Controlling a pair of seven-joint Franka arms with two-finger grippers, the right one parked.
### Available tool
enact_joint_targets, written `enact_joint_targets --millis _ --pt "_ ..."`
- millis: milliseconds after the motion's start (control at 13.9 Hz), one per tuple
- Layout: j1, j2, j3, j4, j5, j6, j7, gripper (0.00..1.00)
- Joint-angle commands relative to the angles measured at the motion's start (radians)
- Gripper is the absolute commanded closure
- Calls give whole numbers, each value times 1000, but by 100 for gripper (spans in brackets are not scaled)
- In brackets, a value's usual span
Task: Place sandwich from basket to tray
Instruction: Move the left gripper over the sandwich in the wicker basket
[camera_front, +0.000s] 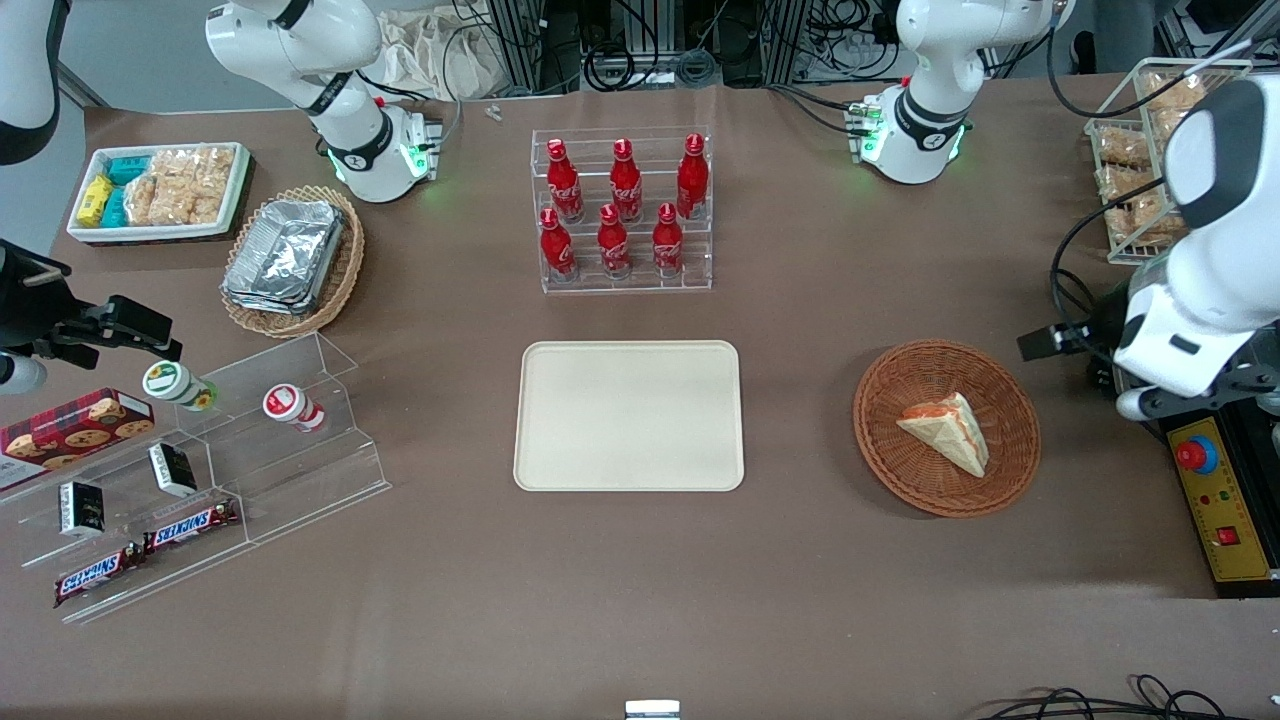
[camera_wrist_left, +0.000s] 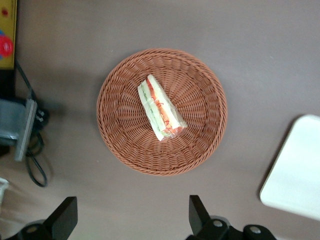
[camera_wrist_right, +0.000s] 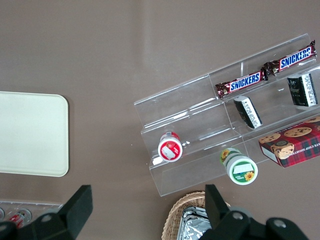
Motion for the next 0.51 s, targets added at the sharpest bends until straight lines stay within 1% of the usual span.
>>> enact_joint_targets --millis 0,144,289,433 --pt "7 -5 1 -111 11 96 -162 0" --pt "7 10 2 -186 16 213 -273 0" --pt "7 62 4 -231 22 346 -364 0" --pt "7 120 4 -236 42 396 -453 0"
